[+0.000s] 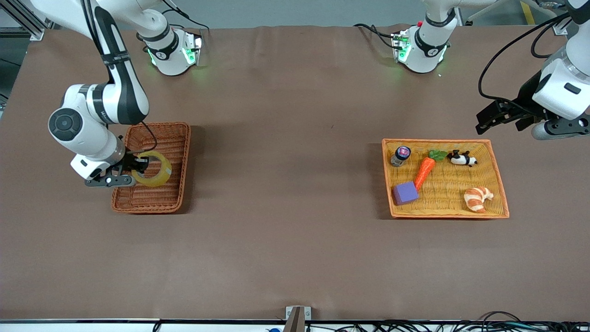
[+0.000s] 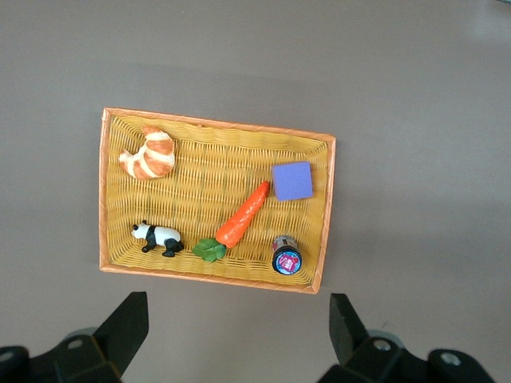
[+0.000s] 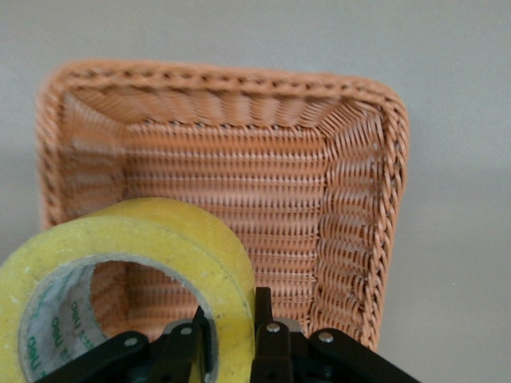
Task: Move tape to another basket
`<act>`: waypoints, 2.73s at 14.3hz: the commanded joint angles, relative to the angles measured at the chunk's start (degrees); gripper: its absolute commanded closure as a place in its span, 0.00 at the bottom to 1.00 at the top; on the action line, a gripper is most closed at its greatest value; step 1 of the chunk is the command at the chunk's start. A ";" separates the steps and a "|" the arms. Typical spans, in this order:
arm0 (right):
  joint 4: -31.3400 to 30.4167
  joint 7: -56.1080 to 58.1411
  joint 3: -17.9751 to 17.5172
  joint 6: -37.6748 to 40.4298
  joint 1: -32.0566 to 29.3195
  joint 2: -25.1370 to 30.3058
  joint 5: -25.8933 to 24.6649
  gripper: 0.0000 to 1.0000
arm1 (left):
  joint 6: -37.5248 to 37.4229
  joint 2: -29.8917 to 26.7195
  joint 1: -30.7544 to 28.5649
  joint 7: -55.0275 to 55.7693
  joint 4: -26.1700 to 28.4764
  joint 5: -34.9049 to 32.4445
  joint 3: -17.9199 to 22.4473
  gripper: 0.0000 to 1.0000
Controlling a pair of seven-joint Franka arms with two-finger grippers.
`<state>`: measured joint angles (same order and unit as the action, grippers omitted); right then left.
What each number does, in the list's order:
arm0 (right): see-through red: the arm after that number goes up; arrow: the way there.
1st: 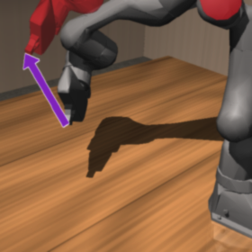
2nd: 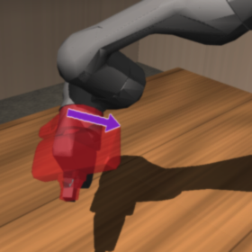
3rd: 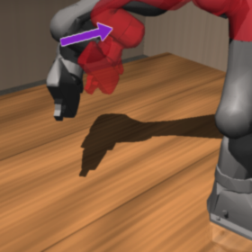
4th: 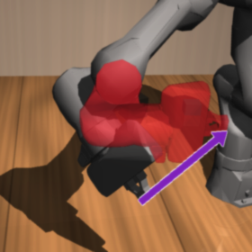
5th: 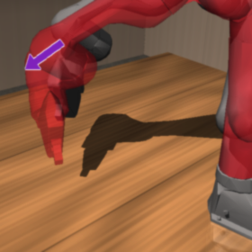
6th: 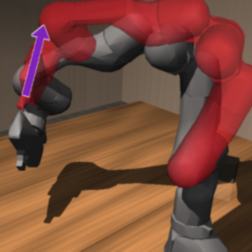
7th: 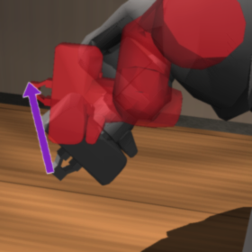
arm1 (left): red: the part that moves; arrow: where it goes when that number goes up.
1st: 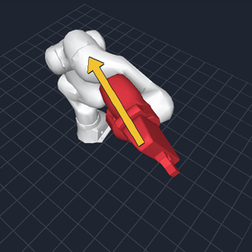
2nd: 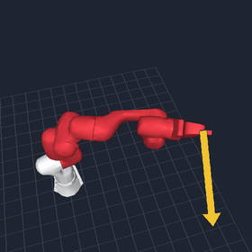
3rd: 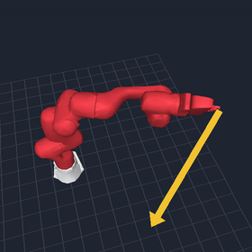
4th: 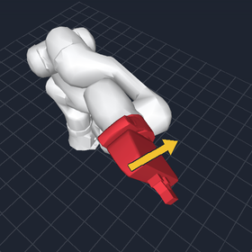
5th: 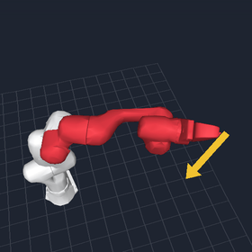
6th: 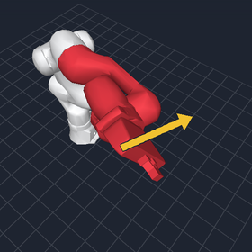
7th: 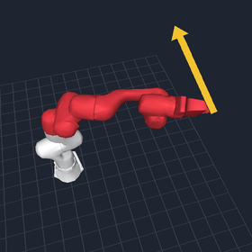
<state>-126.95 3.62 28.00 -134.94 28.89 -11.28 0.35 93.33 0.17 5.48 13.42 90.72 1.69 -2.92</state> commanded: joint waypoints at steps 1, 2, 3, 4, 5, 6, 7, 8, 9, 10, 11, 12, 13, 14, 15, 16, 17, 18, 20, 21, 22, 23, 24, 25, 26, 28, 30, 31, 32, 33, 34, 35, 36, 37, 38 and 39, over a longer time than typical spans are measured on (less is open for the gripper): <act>-8.90 1.21 -0.75 -8.47 -1.11 3.46 -1.32 0.98 | -0.34 -0.87 -0.03 -0.50 0.42 0.06 -0.15 0.00; -9.97 1.65 -0.75 -9.80 -1.46 3.20 -1.40 0.98 | -0.34 -0.87 -0.03 -0.50 0.42 0.06 -0.15 0.00; -10.77 1.83 -0.84 -10.86 -1.72 3.11 -1.41 0.98 | -0.34 -0.87 -0.03 -0.50 0.42 0.06 -0.24 0.00; -11.47 1.83 -0.84 -11.91 -1.73 2.94 -1.41 0.97 | -0.34 -0.87 -0.12 -0.50 0.42 0.06 -0.24 0.00; -12.35 1.83 -0.84 -12.88 -1.73 2.93 -1.41 0.96 | -0.34 -0.87 -0.12 -0.58 0.42 0.15 -0.24 0.00; -12.88 1.83 -0.84 -14.28 -1.64 2.85 -1.41 0.94 | -0.34 -0.87 -0.03 -0.58 0.59 0.06 -0.24 0.00; -13.23 1.83 -0.84 -14.65 -1.73 2.67 -1.41 0.93 | -0.34 -0.87 -0.03 -0.58 0.77 0.06 -0.24 0.00; -13.24 1.83 -0.84 -14.65 -1.73 2.32 -1.41 0.91 | -0.34 -0.87 -0.12 -0.58 0.77 0.06 -0.24 0.00; -13.24 1.83 -0.84 -14.82 -1.73 1.80 -1.41 0.90 | -0.34 -0.78 -0.12 -0.58 0.77 0.06 -0.24 0.00; -13.32 1.83 -0.84 -15.43 -1.73 1.10 -1.41 0.88 | -0.34 -0.78 -0.12 -0.58 0.77 0.15 -0.24 0.00; -13.85 1.83 -0.84 -16.40 -1.81 0.83 -1.41 0.88 | -0.34 -0.78 -0.12 -0.58 0.77 0.15 -0.24 0.00; -14.37 1.83 -0.93 -17.45 -1.73 0.65 -1.41 0.85 | -0.26 -0.70 -0.12 -0.58 0.77 0.06 -0.24 0.00; -14.38 1.83 -0.93 -17.64 -1.73 -0.05 -1.41 0.80 | -0.25 -0.61 -0.12 -0.58 0.77 0.15 -0.24 0.00; -14.38 1.83 -0.93 -17.72 -1.73 -0.40 -1.41 0.78 | -0.34 -0.61 -0.21 -0.58 0.77 0.15 -0.24 0.00; -14.38 1.66 -1.02 -17.81 -1.73 -0.84 -1.41 0.73 | -0.34 -0.61 -0.21 -0.58 0.77 0.15 -0.15 0.00; -14.29 1.66 -0.93 -17.90 -1.73 -1.11 -1.41 0.67 | -0.34 -0.61 -0.29 -0.58 0.68 0.15 -0.15 0.00; -14.20 1.66 -0.93 -17.73 -1.81 -1.11 -1.41 0.51 | -0.34 -0.61 -0.21 -0.50 0.68 0.15 -0.15 0.00; -14.03 1.48 -0.93 -17.29 -1.81 -1.02 -1.41 0.30 | -0.34 -0.61 -0.29 -0.50 0.77 0.15 -0.15 0.00; -13.15 0.96 -0.93 -15.63 -1.81 -0.15 -1.41 0.00 | -0.34 -0.61 -0.99 -0.58 0.51 0.15 -0.15 0.00; -12.10 0.78 -0.93 -14.22 -1.73 0.73 -1.32 0.00 | -0.34 -0.69 -1.08 -0.67 0.42 0.24 -0.06 0.00; -10.70 0.17 -0.84 -12.03 -1.81 2.30 -1.32 0.00 | -0.26 -0.96 -1.09 -0.85 0.59 0.24 0.02 0.00; -9.38 -1.32 -0.58 -9.75 -1.81 4.06 -1.32 0.00 | -0.17 -0.87 -1.09 -1.46 0.51 0.24 0.02 0.00; -7.63 -2.29 -0.14 -7.90 -1.81 4.95 -1.32 0.00 | 0.01 -0.87 -1.09 -1.64 0.59 0.24 0.02 0.00; -5.17 -2.47 -0.05 -4.92 -1.81 5.57 -1.32 0.00 | 0.01 -0.70 -1.17 -1.55 0.51 0.33 -0.06 0.00; -2.28 -2.56 -0.05 -1.15 -1.81 6.01 -1.32 0.00 | 0.10 -0.61 -1.17 -1.81 0.42 0.68 0.02 0.00; 6.76 -3.00 -0.05 11.13 -1.73 6.10 -1.32 0.00 | 0.01 -0.43 -1.17 -1.73 0.07 0.77 0.11 0.00; 15.21 -5.72 -0.14 21.52 -1.64 5.92 -1.41 0.00 | 0.01 -0.34 -1.17 -1.72 -0.80 0.42 0.11 0.00; 18.46 -5.99 -0.23 24.78 -1.47 6.10 -1.41 0.00 | 0.01 -0.34 -1.09 -1.73 -1.16 0.24 0.11 0.00; 21.54 -6.08 -0.31 28.03 -1.38 6.10 -1.41 0.00 | 0.01 -0.52 -1.09 -1.73 -1.16 0.24 0.11 0.00; 25.40 -6.25 -0.31 31.98 -1.38 6.01 -1.41 0.00 | 0.01 -0.61 -1.09 -1.73 -1.25 0.15 0.11 0.00; 28.05 -7.82 -0.31 34.98 -1.29 6.01 -1.41 0.00 | 0.01 -0.69 -1.09 -1.73 -1.25 0.15 0.11 0.00; 30.42 -10.97 -0.40 37.18 -1.29 6.01 -1.41 0.00 | 0.01 -0.69 -1.09 -1.73 -1.25 0.06 0.11 0.00; 32.45 -11.61 -0.40 39.12 -1.46 6.01 -1.41 0.00 | 0.01 -0.69 -1.09 -1.73 -1.25 0.06 0.11 0.00; 33.77 -11.70 -0.58 41.23 -1.64 6.01 -1.32 0.00 | 0.01 -0.69 -1.09 -1.73 -1.16 0.06 0.03 0.00; 34.48 -12.14 -0.93 42.12 -1.99 6.18 -1.32 0.00 | 0.01 -0.69 -1.00 -1.73 -1.16 0.06 -0.15 0.00; 35.01 -12.32 -2.15 42.56 -3.82 6.71 -1.14 0.00 | -0.08 -0.69 -1.00 -1.73 -1.16 0.06 -0.15 0.00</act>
<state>-93.58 -7.08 28.00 -94.02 27.73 -4.71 -0.16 93.34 0.04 4.60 12.73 89.68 1.69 -2.88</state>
